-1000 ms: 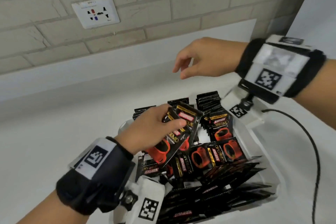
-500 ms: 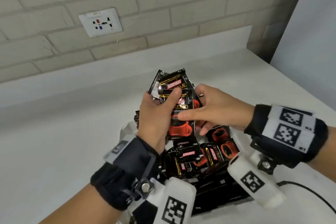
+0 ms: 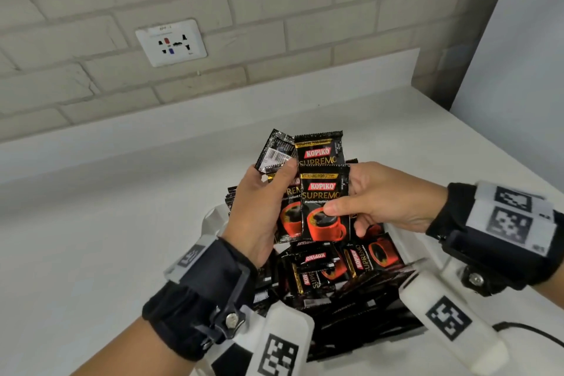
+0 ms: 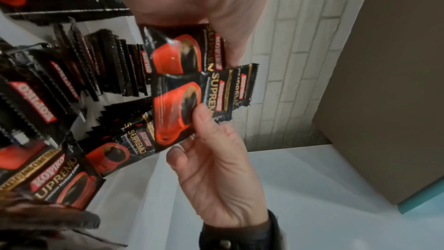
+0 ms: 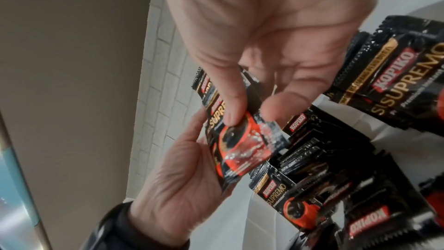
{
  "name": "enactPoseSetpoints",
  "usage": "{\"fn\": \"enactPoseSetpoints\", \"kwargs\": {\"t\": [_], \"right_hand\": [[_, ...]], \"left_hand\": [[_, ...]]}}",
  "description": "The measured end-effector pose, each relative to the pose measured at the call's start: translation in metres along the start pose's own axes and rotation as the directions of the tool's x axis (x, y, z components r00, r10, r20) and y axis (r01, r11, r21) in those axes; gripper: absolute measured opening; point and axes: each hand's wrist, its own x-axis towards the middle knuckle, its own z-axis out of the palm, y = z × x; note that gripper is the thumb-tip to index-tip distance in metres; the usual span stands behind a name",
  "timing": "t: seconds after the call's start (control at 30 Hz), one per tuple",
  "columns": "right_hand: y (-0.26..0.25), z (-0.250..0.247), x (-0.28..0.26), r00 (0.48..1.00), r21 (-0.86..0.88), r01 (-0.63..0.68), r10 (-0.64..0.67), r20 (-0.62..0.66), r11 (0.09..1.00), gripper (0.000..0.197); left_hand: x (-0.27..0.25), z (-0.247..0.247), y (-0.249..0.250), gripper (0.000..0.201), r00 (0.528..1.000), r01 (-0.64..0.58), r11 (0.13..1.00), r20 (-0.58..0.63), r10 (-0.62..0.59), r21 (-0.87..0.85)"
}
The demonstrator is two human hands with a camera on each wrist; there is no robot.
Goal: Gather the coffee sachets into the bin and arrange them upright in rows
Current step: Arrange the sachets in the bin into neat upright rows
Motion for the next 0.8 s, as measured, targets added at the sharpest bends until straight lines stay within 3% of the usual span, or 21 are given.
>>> {"fn": "enactPoseSetpoints", "kwargs": {"t": [0.17, 0.33, 0.63, 0.8], "right_hand": [[0.001, 0.0, 0.0, 0.999, 0.017, -0.01, 0.009, 0.035, 1.0, 0.019], [0.002, 0.001, -0.002, 0.999, 0.067, -0.02, 0.016, 0.05, 0.998, 0.019], [0.007, -0.001, -0.006, 0.999, 0.148, -0.003, 0.01, -0.05, 0.989, 0.03], [0.015, -0.003, -0.012, 0.991, 0.049, 0.071, -0.065, -0.116, 0.996, 0.029]], "left_hand": [[-0.005, 0.001, 0.0, 0.055, 1.0, -0.024, 1.0, 0.014, 0.024, 0.002], [-0.005, 0.001, -0.001, 0.033, 0.998, -0.043, 0.999, -0.053, 0.042, -0.022], [-0.004, -0.002, -0.005, 0.027, 0.998, -0.028, 0.995, -0.06, 0.022, -0.101], [-0.005, -0.008, -0.003, 0.023, 0.992, -0.081, 0.992, -0.099, 0.072, -0.094]]}}
